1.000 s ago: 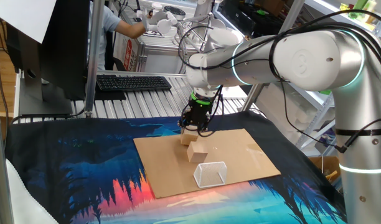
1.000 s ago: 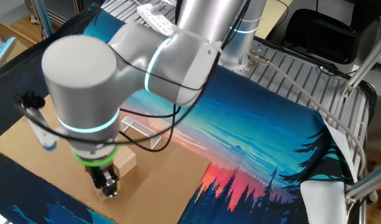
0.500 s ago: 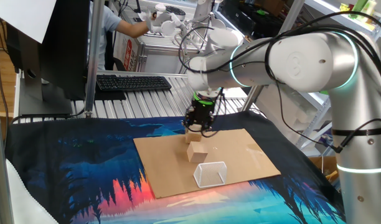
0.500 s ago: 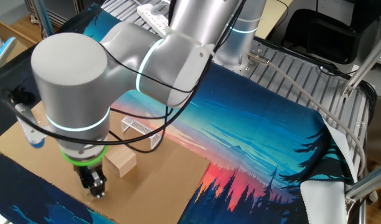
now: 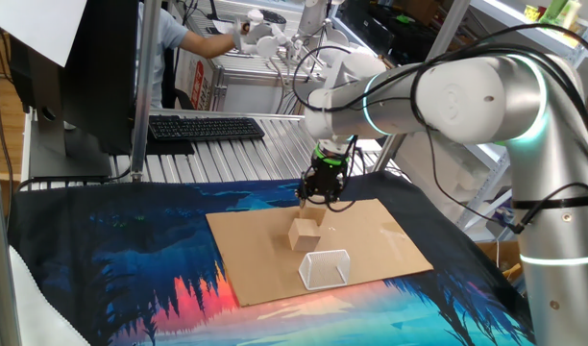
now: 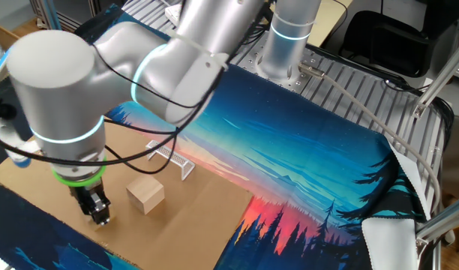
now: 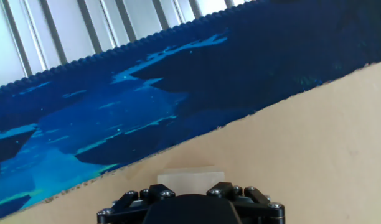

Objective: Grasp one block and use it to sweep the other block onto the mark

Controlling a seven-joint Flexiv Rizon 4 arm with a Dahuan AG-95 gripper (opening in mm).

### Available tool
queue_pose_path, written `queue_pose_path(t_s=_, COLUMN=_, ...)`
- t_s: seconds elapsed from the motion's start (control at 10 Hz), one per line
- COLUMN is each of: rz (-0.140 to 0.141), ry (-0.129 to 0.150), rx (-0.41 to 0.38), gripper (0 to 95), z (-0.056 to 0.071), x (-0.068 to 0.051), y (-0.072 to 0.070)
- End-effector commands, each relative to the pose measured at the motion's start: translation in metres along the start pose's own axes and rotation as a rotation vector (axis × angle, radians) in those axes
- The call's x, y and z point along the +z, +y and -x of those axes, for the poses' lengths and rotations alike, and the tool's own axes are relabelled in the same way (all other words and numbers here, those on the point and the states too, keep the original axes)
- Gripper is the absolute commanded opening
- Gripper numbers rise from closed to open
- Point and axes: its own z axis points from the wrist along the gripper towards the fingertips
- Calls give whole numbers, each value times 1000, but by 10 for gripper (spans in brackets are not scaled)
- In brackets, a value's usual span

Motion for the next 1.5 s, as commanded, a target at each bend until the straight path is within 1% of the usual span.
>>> queue_pose_path(t_s=0.1, rz=-15, ry=-4, rx=73, gripper=570, z=-6, x=-9, y=6)
queue_pose_path(t_s=0.2, rz=-19, ry=-1, rx=97, gripper=760, z=-5, x=-12, y=8)
queue_pose_path(t_s=0.3, rz=-19, ry=2, rx=118, gripper=760, z=-6, x=-11, y=8)
queue_pose_path(t_s=0.4, rz=-21, ry=4, rx=125, gripper=950, z=-6, x=-12, y=8)
queue_pose_path(t_s=0.6, rz=-22, ry=11, rx=125, gripper=950, z=-6, x=-14, y=6)
queue_pose_path(t_s=0.7, rz=-26, ry=30, rx=100, gripper=950, z=-8, x=-19, y=4)
queue_pose_path(t_s=0.8, rz=-28, ry=52, rx=70, gripper=760, z=-10, x=-23, y=0)
queue_pose_path(t_s=0.9, rz=-27, ry=82, rx=25, gripper=760, z=-13, x=-31, y=-5)
queue_pose_path(t_s=1.0, rz=-19, ry=99, rx=1, gripper=570, z=-16, x=-38, y=-11)
queue_pose_path(t_s=1.1, rz=-10, ry=105, rx=-20, gripper=380, z=-21, x=-46, y=-18)
queue_pose_path(t_s=1.2, rz=-9, ry=102, rx=-42, gripper=380, z=-26, x=-55, y=-25)
queue_pose_path(t_s=1.3, rz=-7, ry=101, rx=-59, gripper=0, z=-31, x=-61, y=-32)
queue_pose_path(t_s=1.4, rz=-7, ry=98, rx=-58, gripper=0, z=-42, x=-73, y=-46)
queue_pose_path(t_s=1.5, rz=-8, ry=98, rx=-58, gripper=0, z=-46, x=-76, y=-51)
